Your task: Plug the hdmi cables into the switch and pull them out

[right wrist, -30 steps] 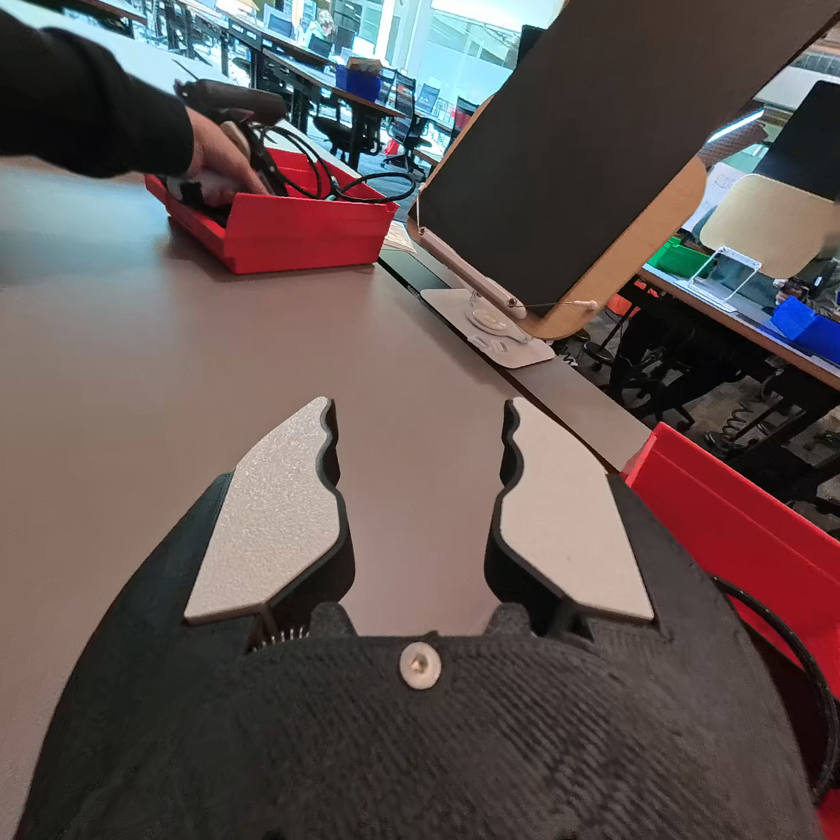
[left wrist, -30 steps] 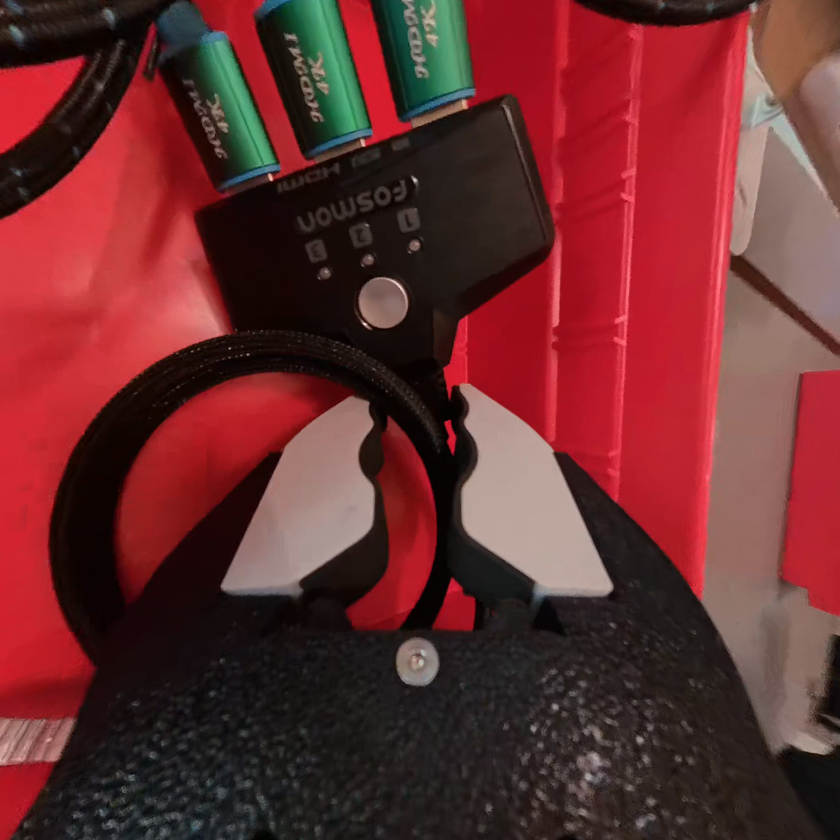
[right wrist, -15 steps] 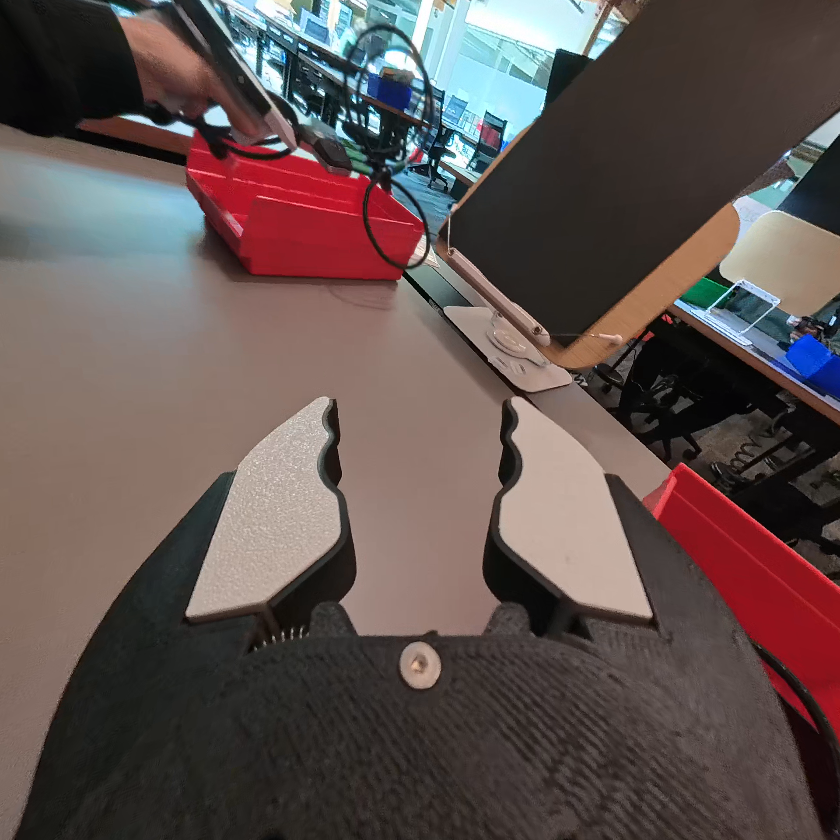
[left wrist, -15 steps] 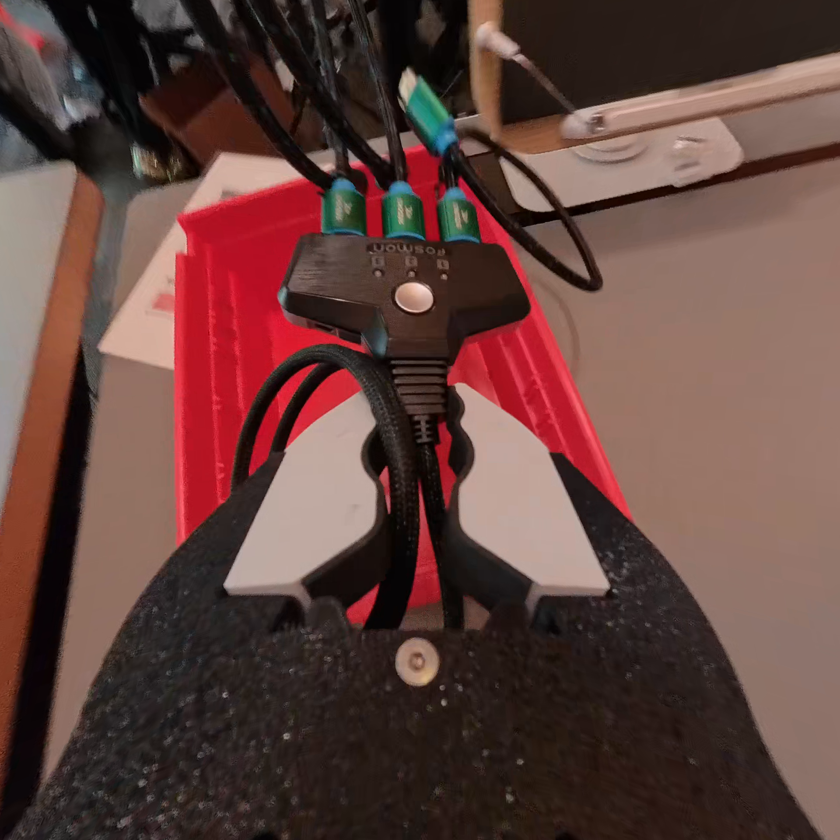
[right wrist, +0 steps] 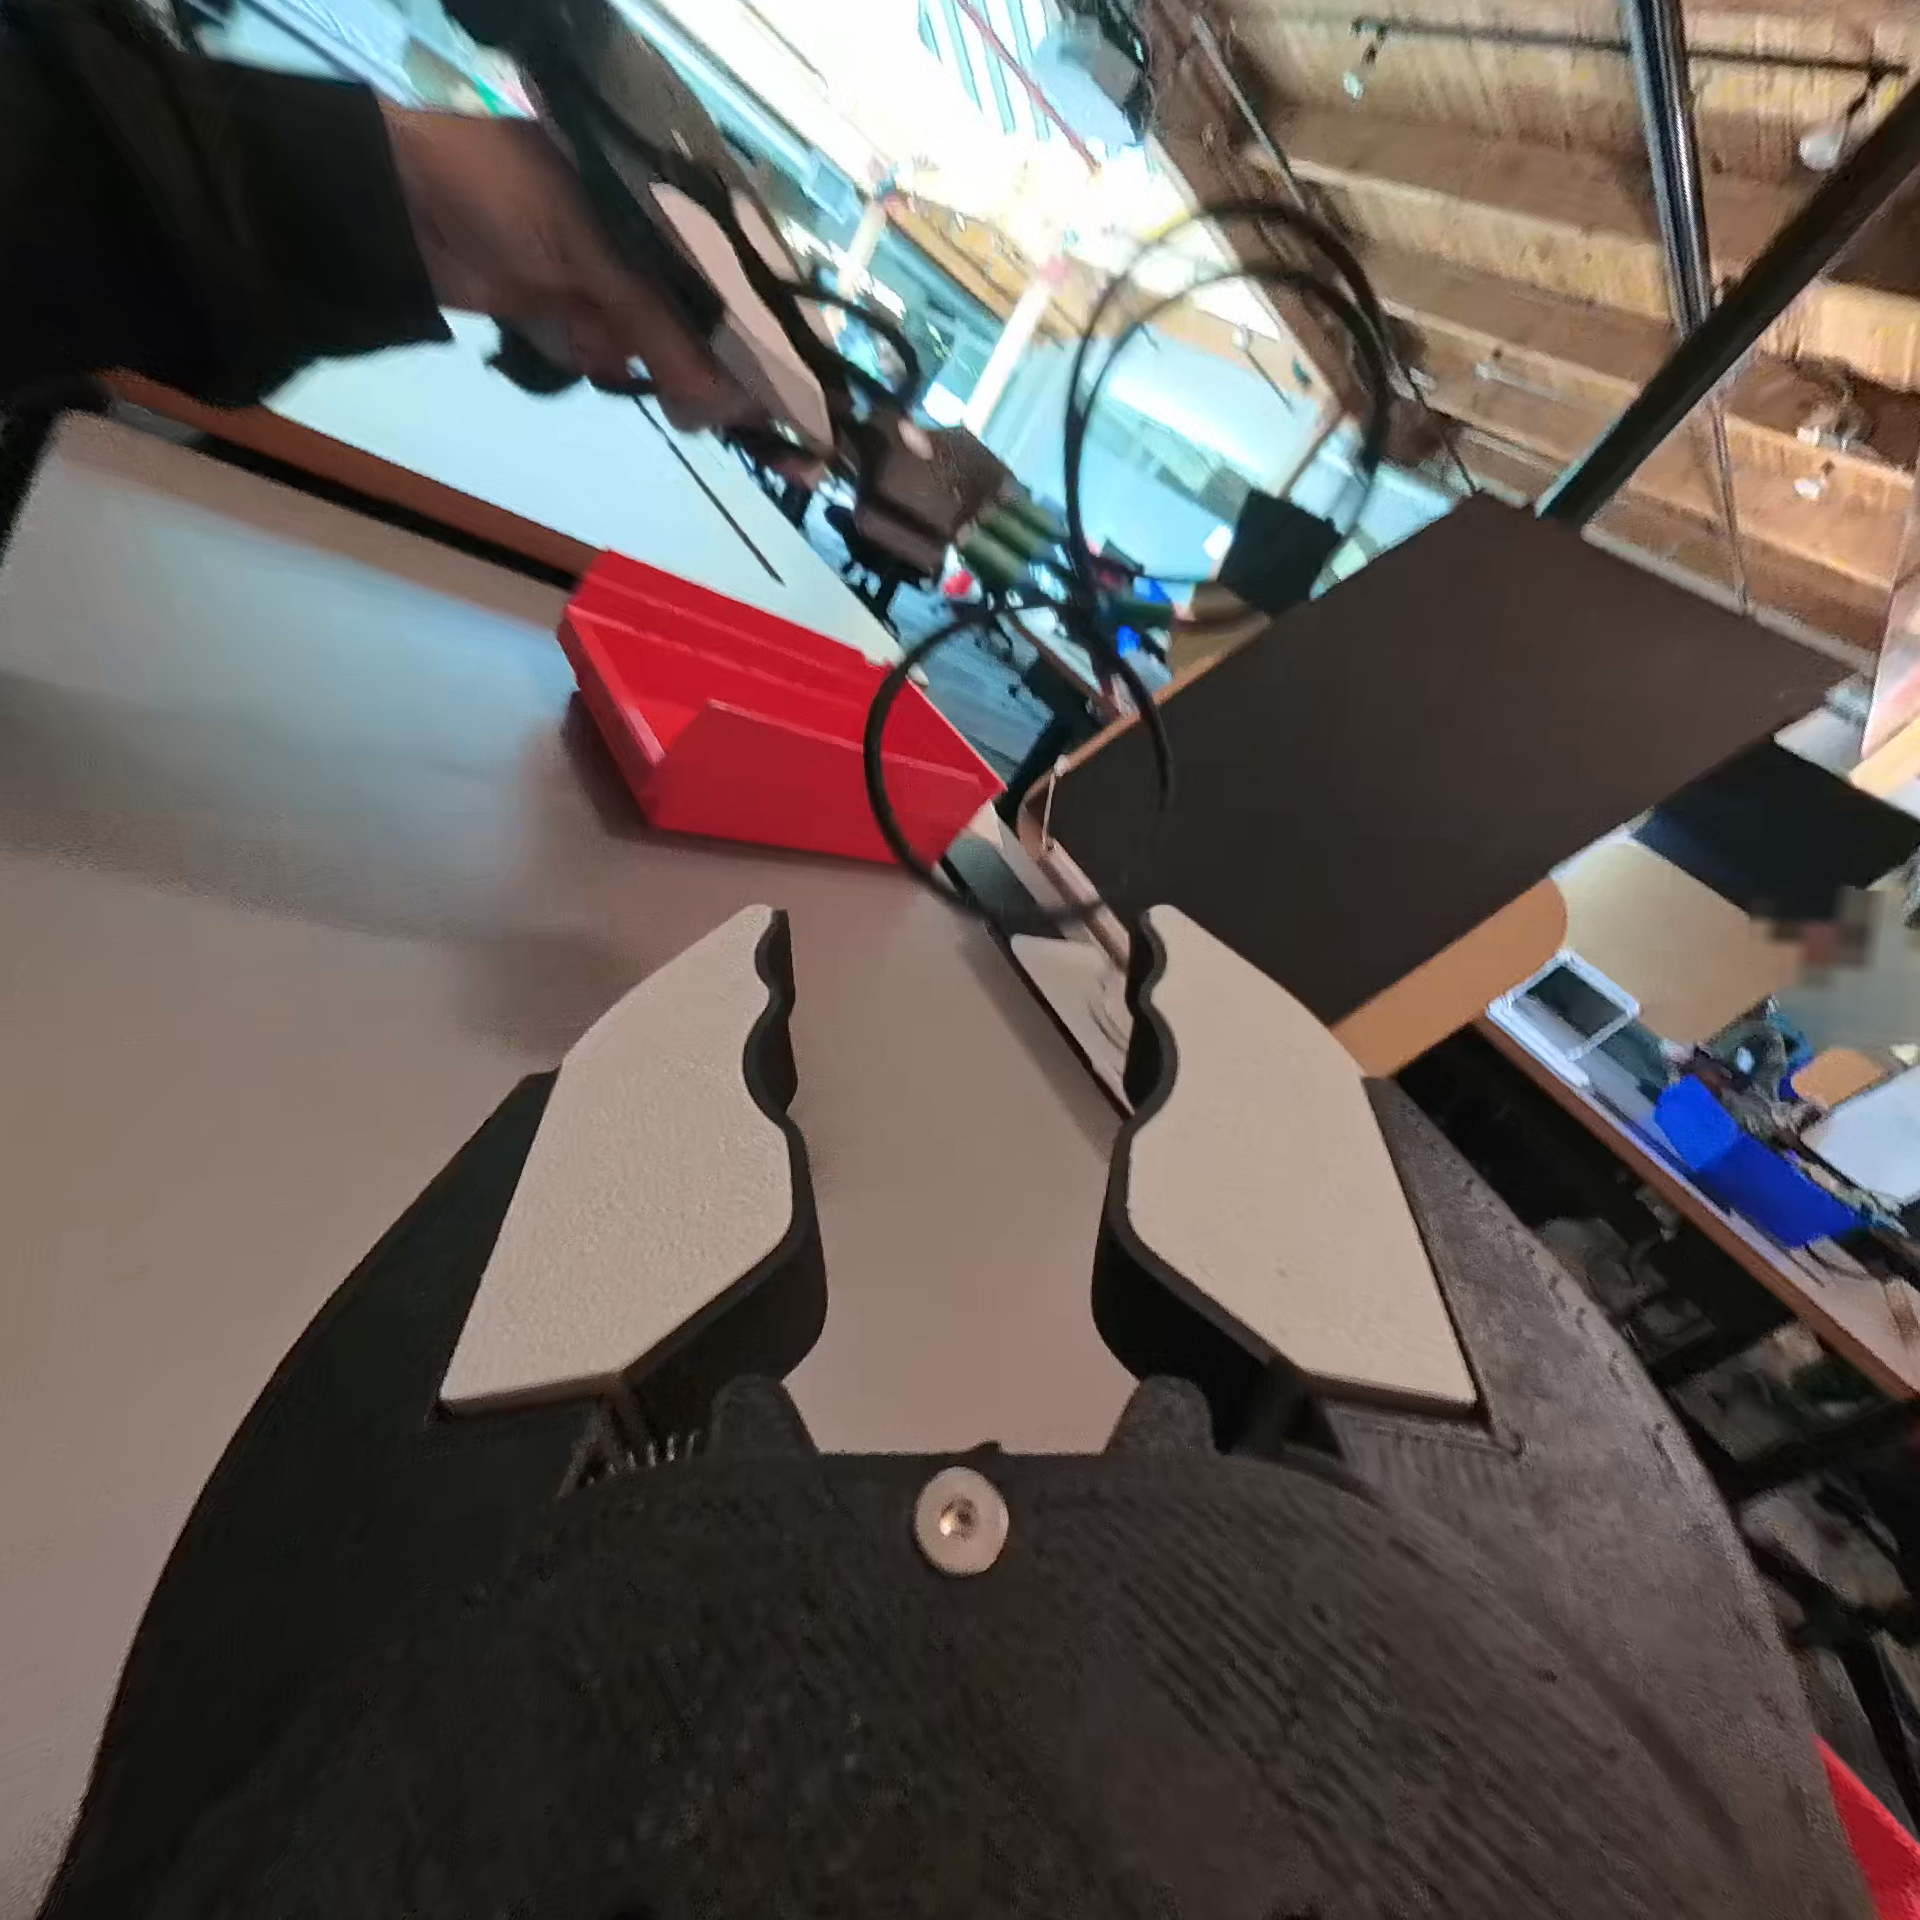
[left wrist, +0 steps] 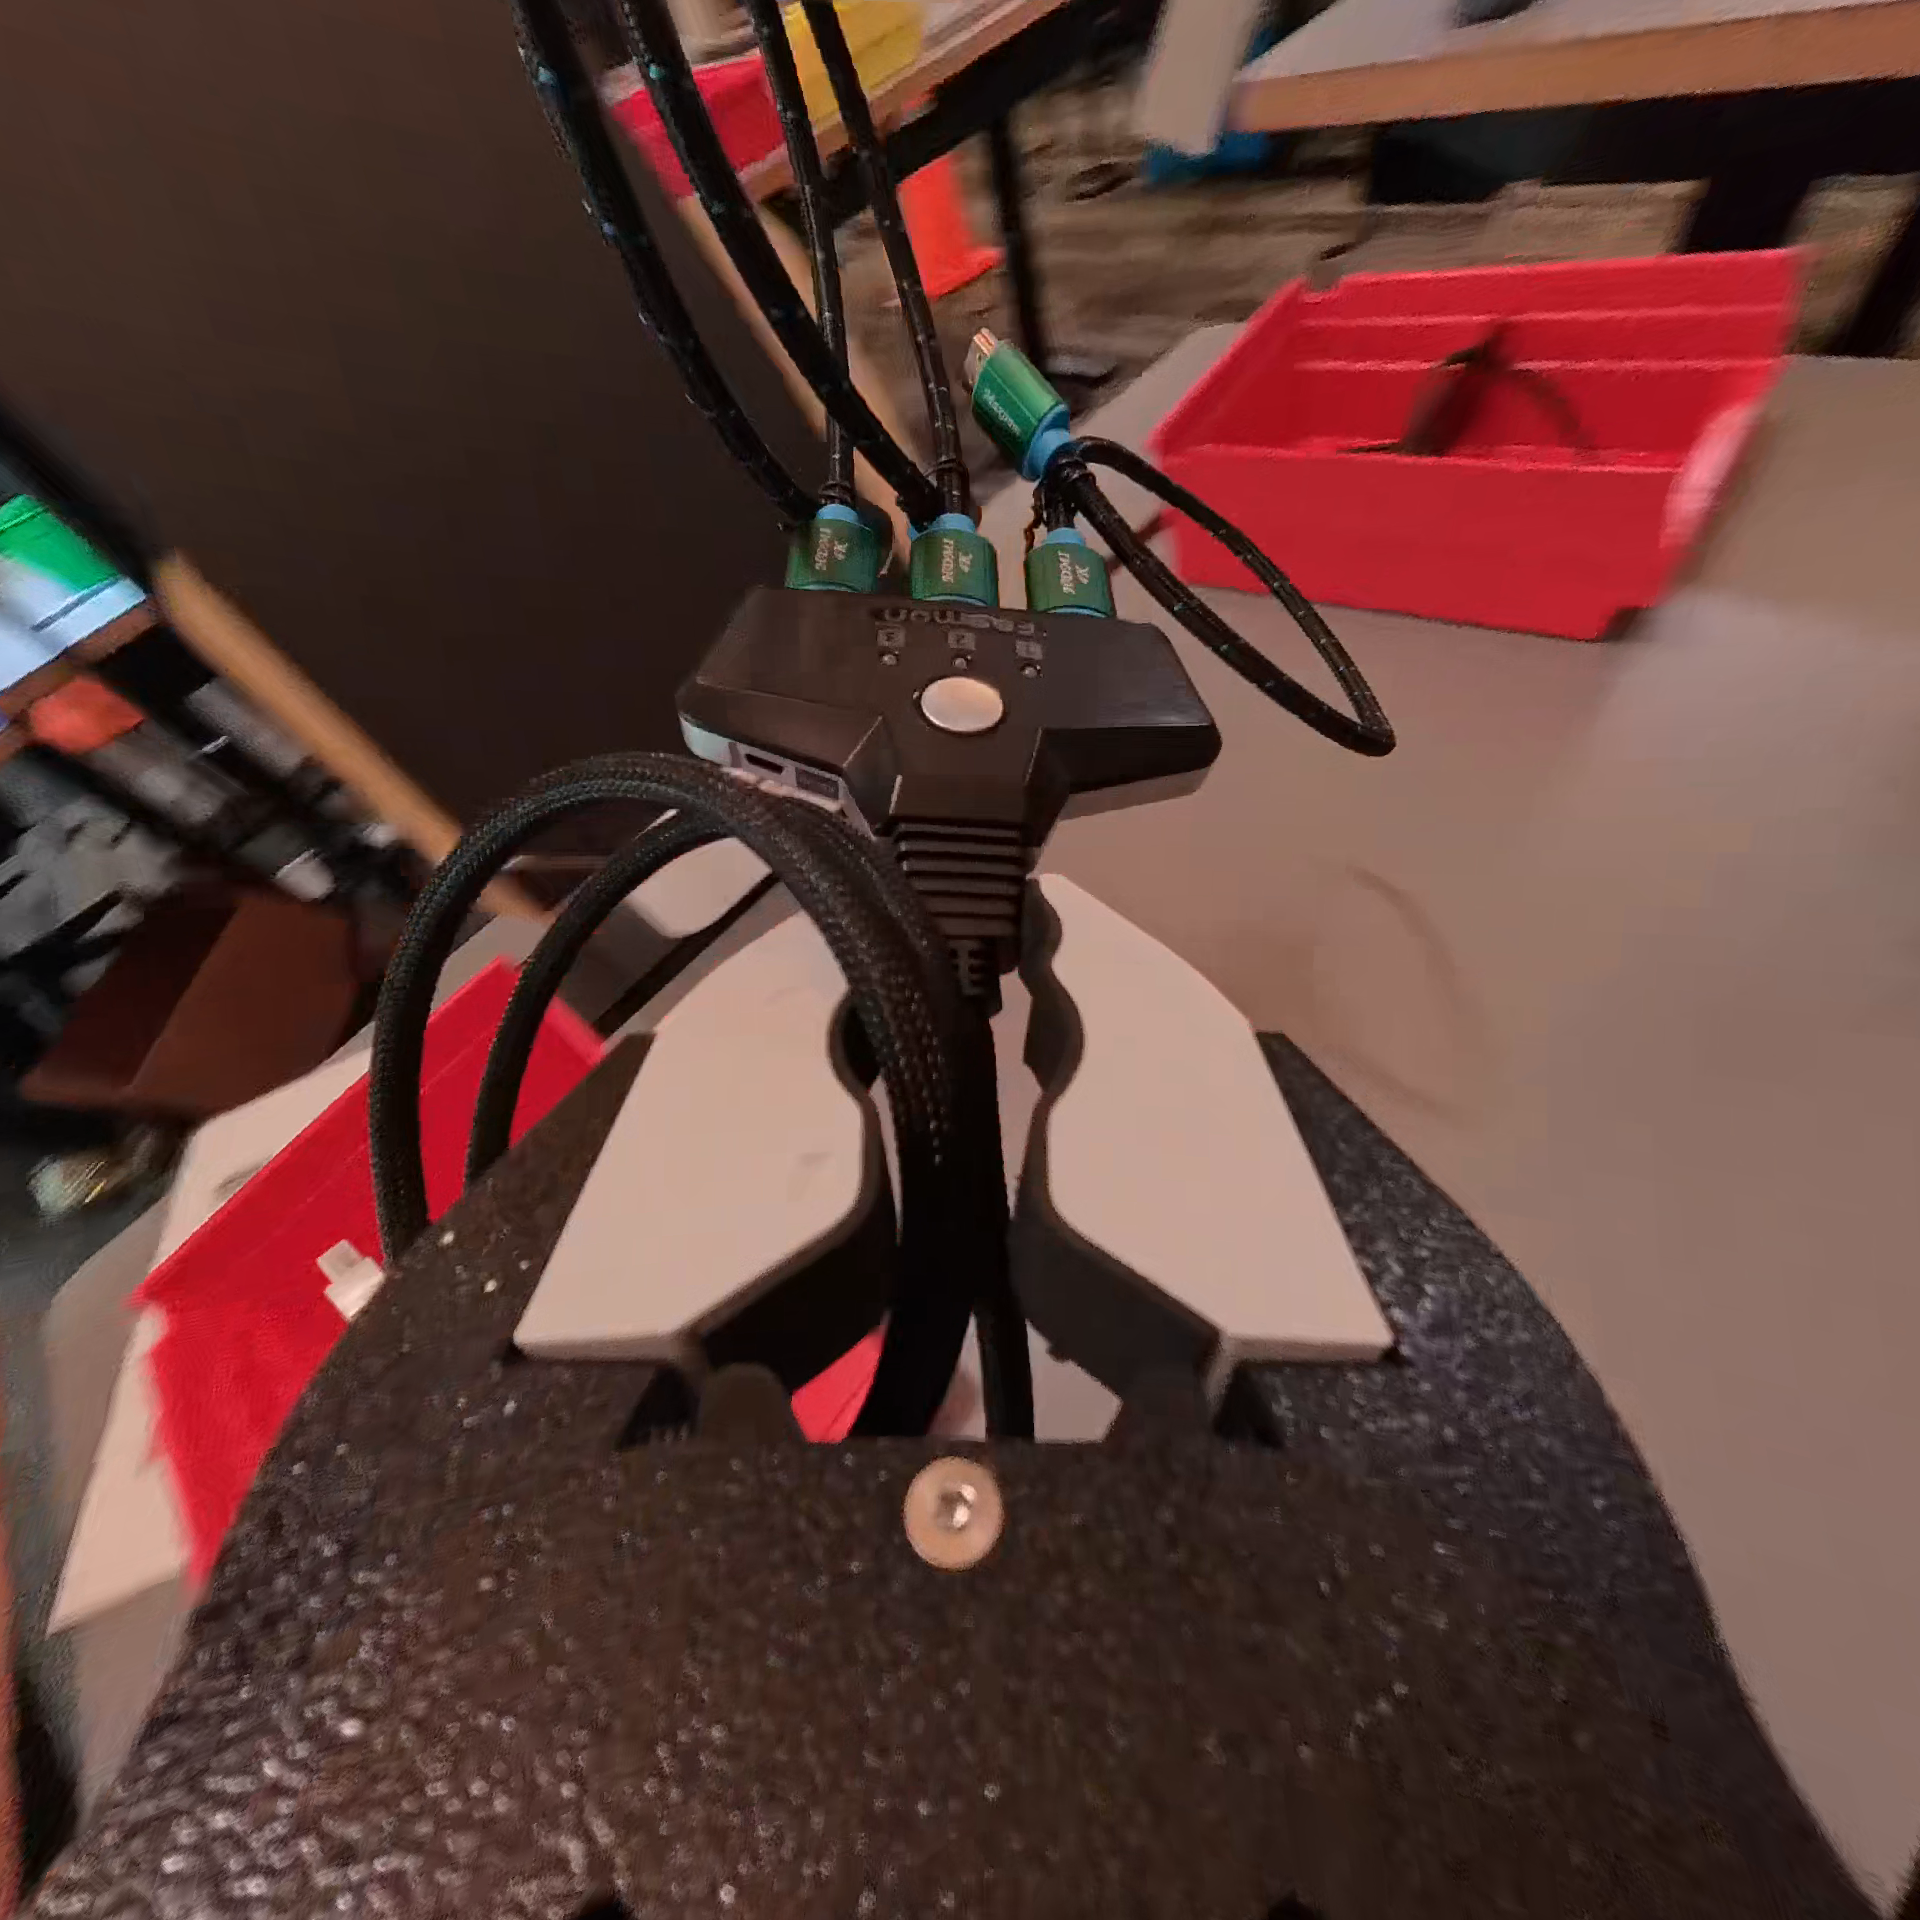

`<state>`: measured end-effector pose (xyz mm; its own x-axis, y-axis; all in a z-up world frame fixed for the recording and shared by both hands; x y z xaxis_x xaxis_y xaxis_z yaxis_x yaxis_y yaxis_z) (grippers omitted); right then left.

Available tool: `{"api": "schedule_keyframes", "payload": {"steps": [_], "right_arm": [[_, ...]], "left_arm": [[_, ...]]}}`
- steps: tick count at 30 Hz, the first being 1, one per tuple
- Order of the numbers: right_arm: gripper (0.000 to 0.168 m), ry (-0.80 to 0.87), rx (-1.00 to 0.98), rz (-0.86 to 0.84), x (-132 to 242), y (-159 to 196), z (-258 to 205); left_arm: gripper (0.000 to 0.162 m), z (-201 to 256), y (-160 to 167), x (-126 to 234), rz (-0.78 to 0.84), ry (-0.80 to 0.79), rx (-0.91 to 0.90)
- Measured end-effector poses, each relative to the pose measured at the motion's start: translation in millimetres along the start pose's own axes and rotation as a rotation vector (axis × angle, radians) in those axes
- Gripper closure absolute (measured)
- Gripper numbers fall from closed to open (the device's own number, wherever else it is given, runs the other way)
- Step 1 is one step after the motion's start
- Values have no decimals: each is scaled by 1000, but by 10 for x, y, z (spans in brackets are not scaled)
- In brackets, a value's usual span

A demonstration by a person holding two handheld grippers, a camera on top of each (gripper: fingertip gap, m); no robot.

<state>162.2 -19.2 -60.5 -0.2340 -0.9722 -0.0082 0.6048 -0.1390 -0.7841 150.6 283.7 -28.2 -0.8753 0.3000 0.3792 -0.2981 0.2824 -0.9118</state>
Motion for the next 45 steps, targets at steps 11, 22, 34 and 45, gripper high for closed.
{"api": "schedule_keyframes", "payload": {"steps": [11, 22, 34, 45], "right_arm": [[133, -199, 119, -98, 268, -70, -198], [150, -345, 181, -317, 217, 463, -379], [152, -481, 195, -417, 132, 862, -581], [159, -563, 269, -431, 109, 923, -727]], "left_arm": [[140, 1590, 102, -623, 48, 525, -72], [140, 1911, 326, -864, 114, 637, -188], [140, 1854, 640, -990, 69, 695, -245], [140, 1895, 642, -961, 116, 739, -245]]}}
Point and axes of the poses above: each gripper's, where its closed fingertips meet, x back along the fingers, y out of its underside, z = x × y across the jaws, the point moved 2 cm from there along x, back along the fingers, and after that the axes turned 7 degrees about x, right-handed, at the moved point
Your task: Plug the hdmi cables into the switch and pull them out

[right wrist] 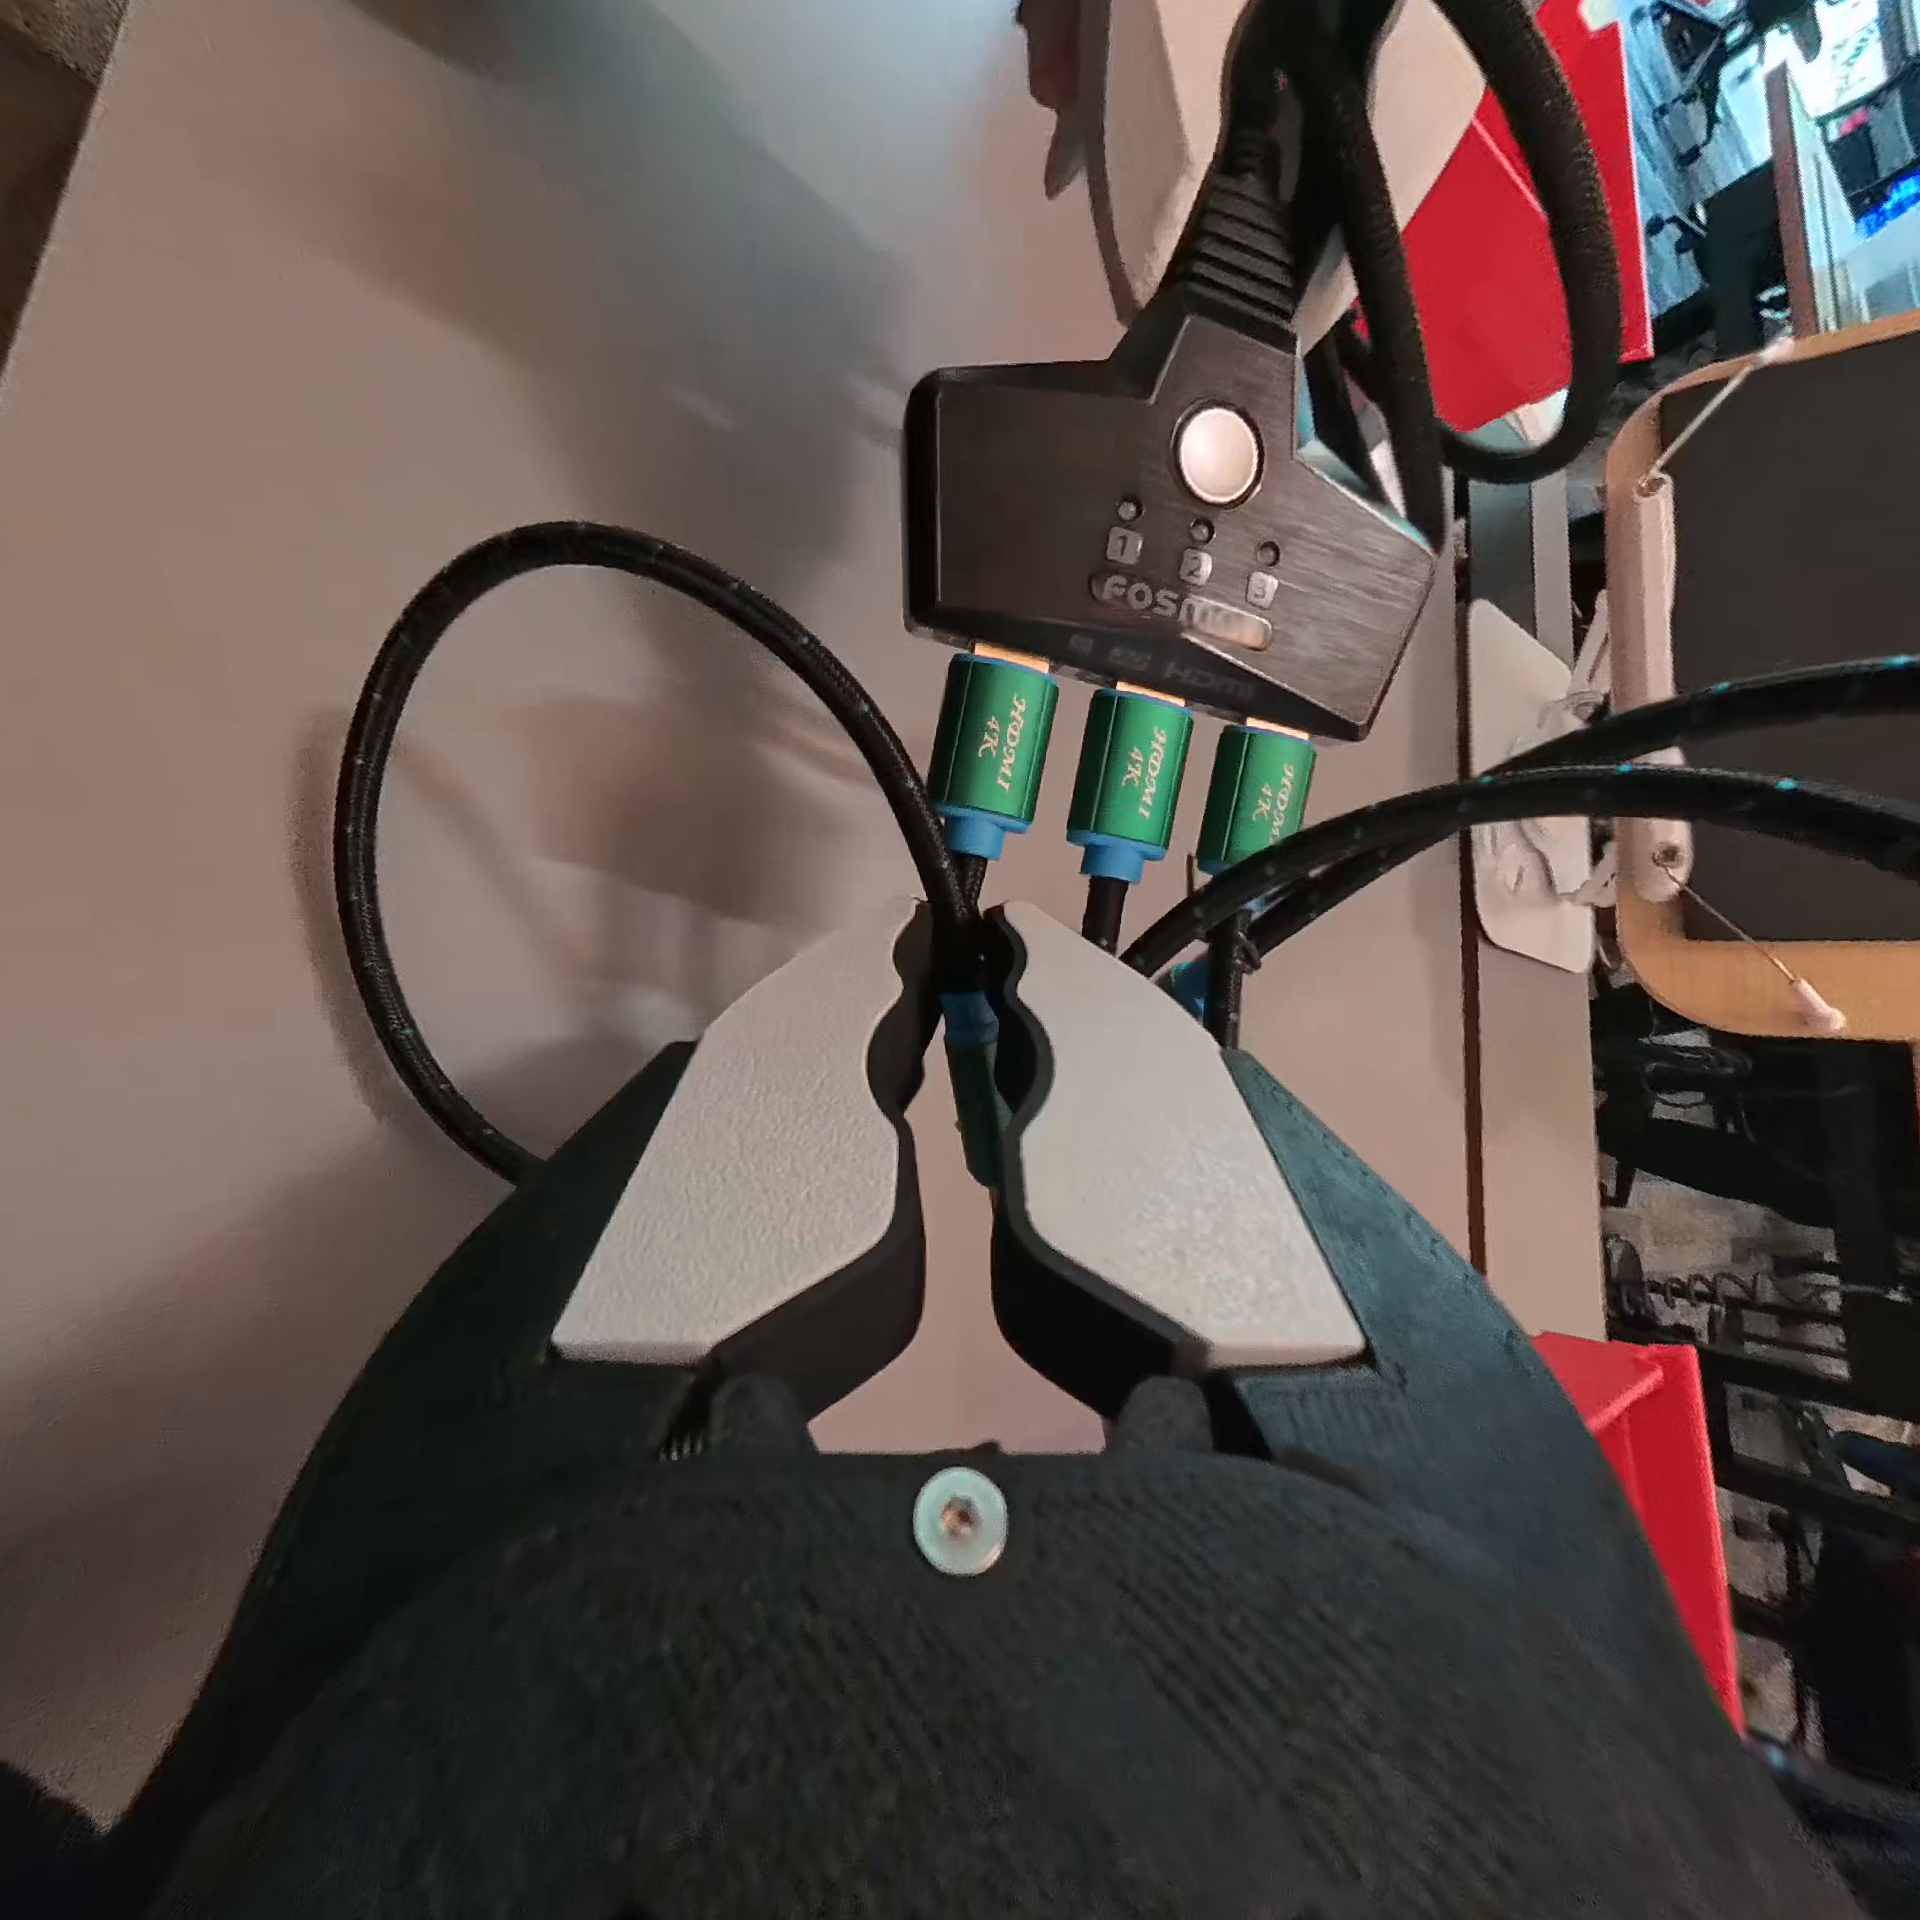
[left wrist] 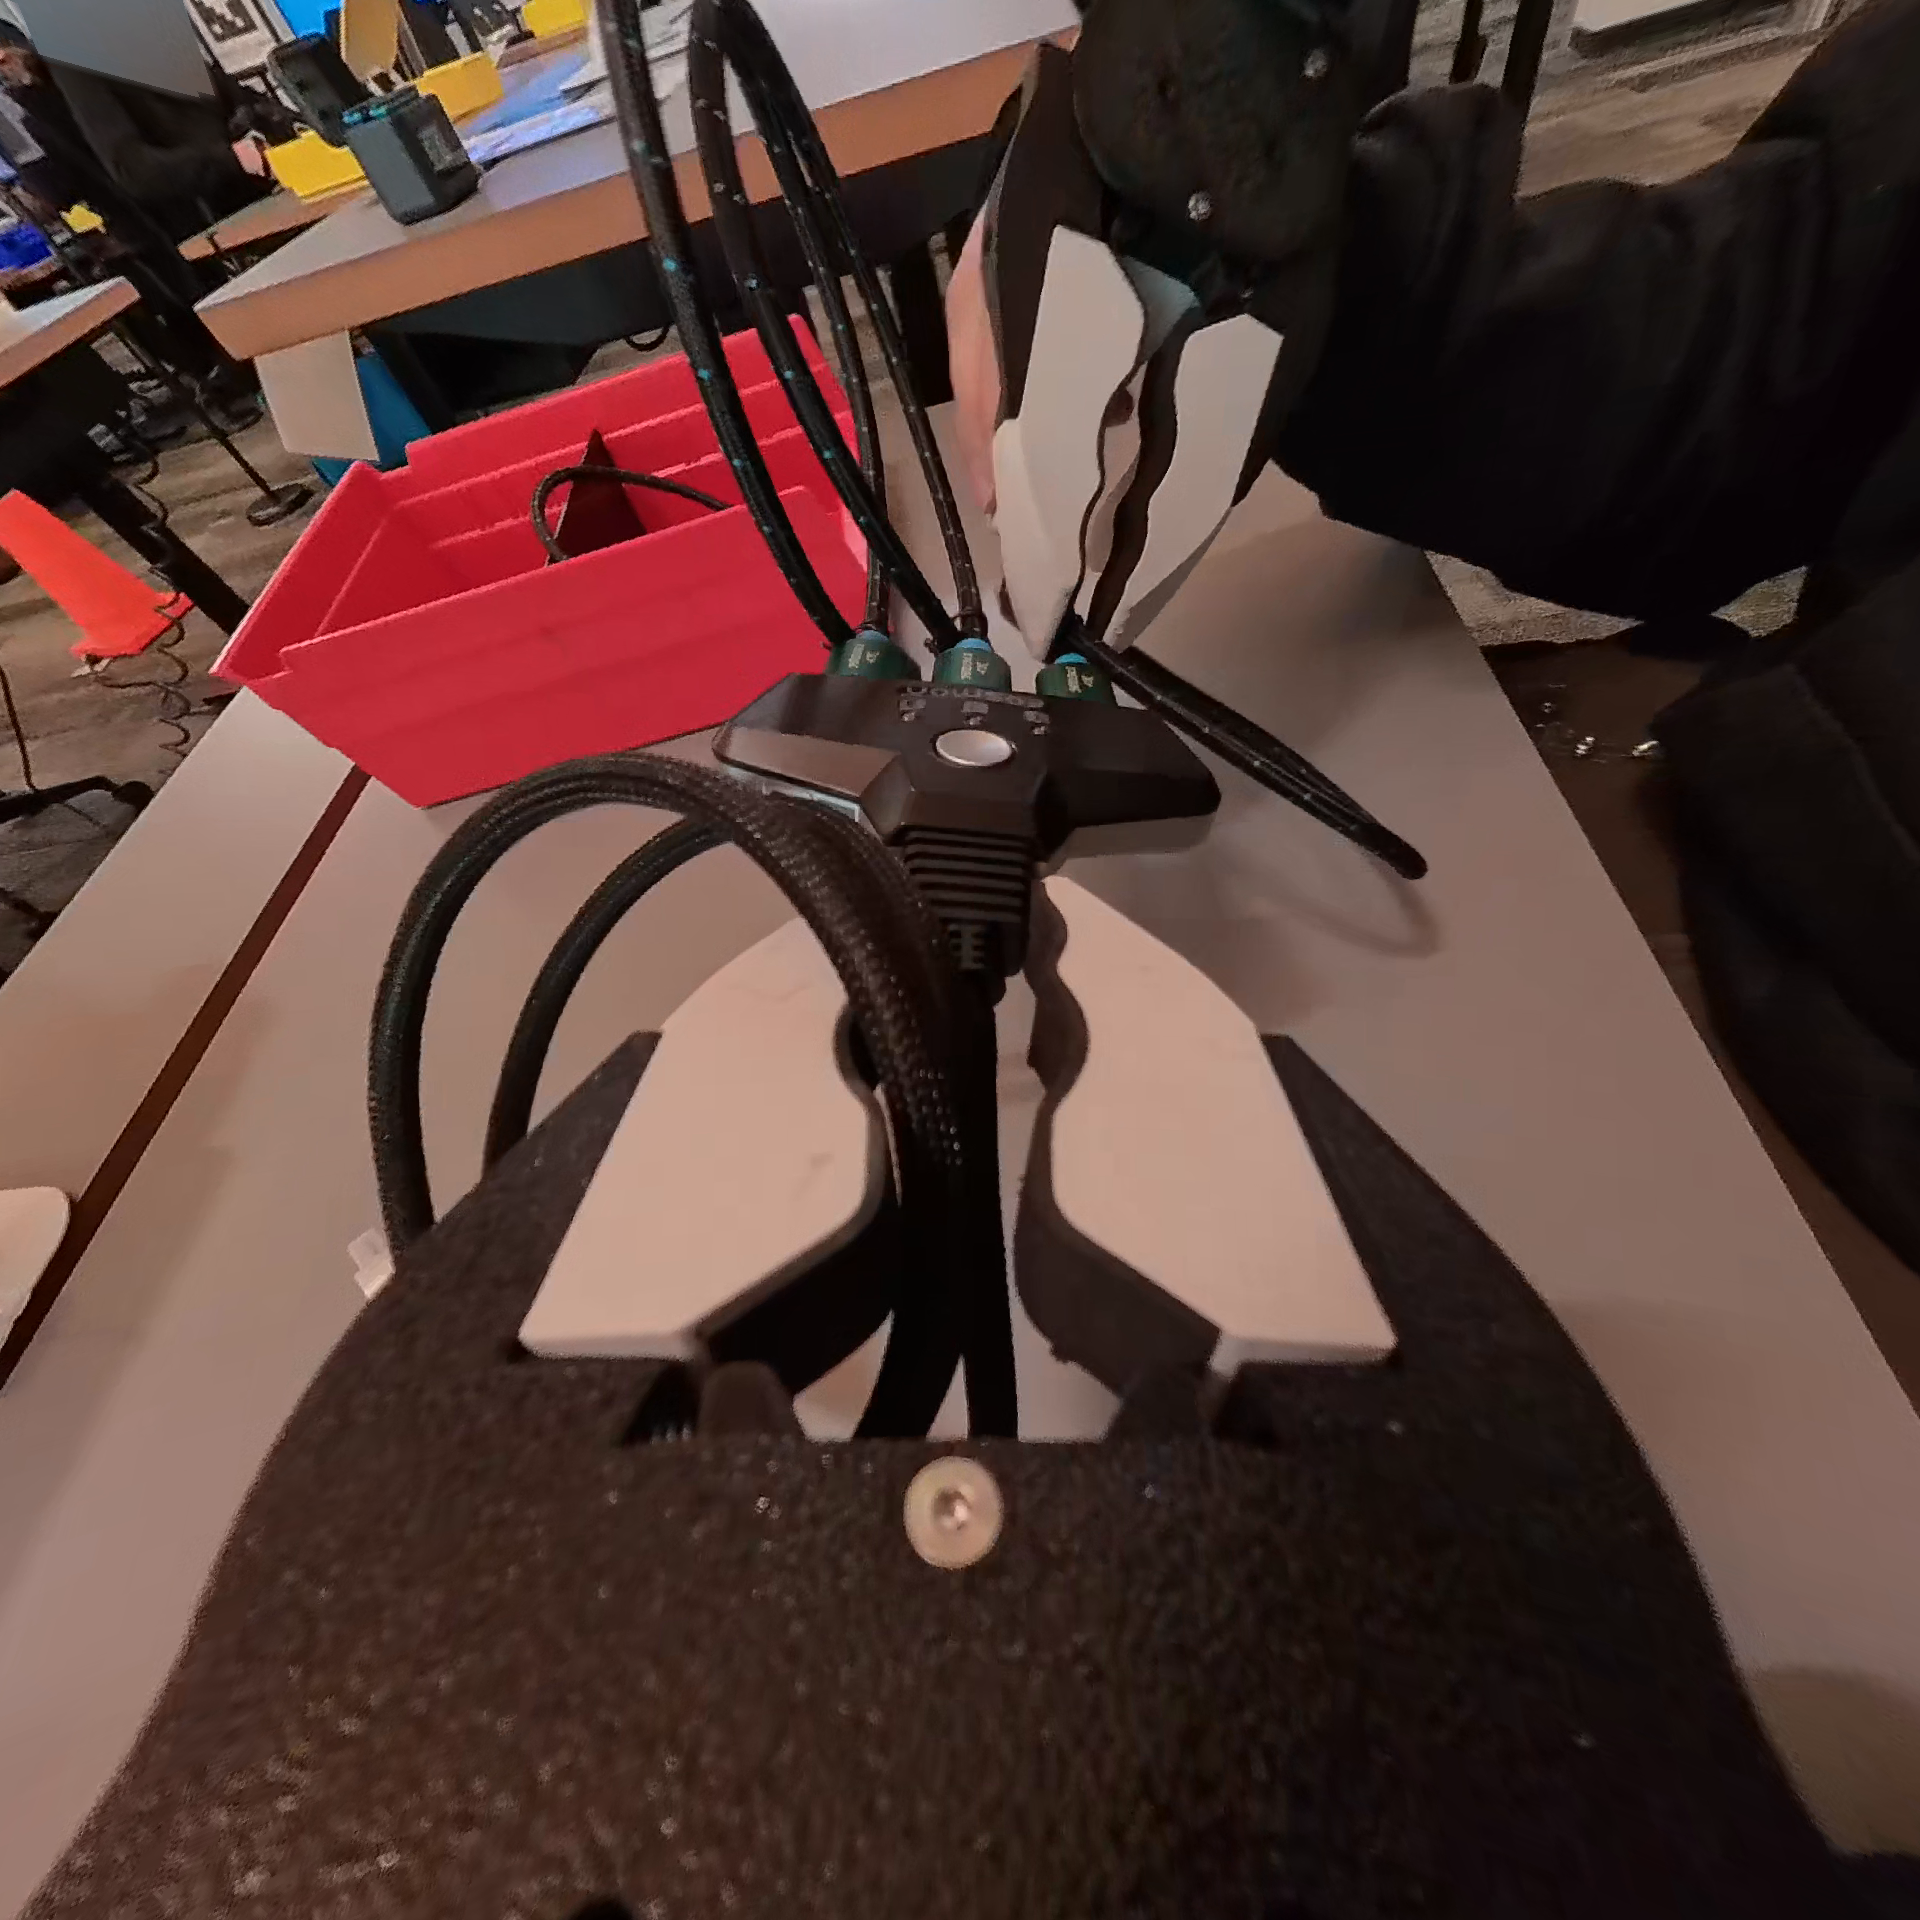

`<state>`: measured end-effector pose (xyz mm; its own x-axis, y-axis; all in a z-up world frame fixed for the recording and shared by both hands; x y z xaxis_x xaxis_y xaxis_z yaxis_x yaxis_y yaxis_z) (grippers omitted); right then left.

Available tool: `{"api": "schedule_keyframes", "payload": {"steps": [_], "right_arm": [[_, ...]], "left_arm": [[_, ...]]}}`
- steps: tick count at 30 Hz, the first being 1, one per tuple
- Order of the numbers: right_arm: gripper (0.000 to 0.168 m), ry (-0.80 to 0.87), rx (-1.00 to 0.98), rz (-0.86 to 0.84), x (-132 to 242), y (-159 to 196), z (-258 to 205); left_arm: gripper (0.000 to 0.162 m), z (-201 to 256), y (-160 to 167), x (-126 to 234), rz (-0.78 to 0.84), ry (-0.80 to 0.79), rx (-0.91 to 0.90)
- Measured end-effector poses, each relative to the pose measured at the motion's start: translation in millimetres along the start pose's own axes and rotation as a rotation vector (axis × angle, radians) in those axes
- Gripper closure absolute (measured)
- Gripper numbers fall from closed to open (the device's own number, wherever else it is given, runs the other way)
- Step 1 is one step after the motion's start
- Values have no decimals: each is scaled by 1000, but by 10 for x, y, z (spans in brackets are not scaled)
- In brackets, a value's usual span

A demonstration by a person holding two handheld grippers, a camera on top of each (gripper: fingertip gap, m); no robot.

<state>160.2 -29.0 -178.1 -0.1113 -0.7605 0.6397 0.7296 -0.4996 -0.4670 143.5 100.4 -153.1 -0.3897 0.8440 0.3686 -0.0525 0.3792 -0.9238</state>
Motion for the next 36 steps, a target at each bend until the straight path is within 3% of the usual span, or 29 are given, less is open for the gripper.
{"api": "schedule_keyframes", "payload": {"steps": [10, 26, 27, 28, 29, 31, 33, 36], "right_arm": [[159, -87, -90, -14, 283, -56, 9], [159, -165, 148, -283, 440, -101, 94], [161, -184, 185, -335, 479, -49, 89], [160, -218, 200, -557, 600, 274, 89], [160, -212, 204, -642, 716, 523, 97], [160, -219, 44, -519, 885, 605, 35], [159, -88, -33, -475, 1067, 604, 240], [160, 128, -134, -571, 1424, 859, 635]], "left_arm": [[140, 45, -58, -86, 82, 35, -29], [140, 72, -184, -72, 80, -19, -63], [140, 54, -186, -37, 74, -35, -67], [140, -13, -168, 91, 76, -76, -61], [140, -111, -124, 284, 84, -132, -32], [140, -310, -36, 626, 116, -261, 40], [140, -411, -26, 788, 166, -326, 88], [140, -399, -86, 828, 203, -325, 81]]}}
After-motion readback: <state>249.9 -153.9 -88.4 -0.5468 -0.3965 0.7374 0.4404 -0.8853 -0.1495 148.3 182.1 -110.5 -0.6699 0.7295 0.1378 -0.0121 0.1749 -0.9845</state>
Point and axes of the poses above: each gripper's, where its closed fingertips meet, x back along the fingers, y out of its underside, z = x × y across the jaws, the point moved 2 cm from there along x, back along the fingers, and after that the axes turned 7 degrees about x, right-handed, at the moved point
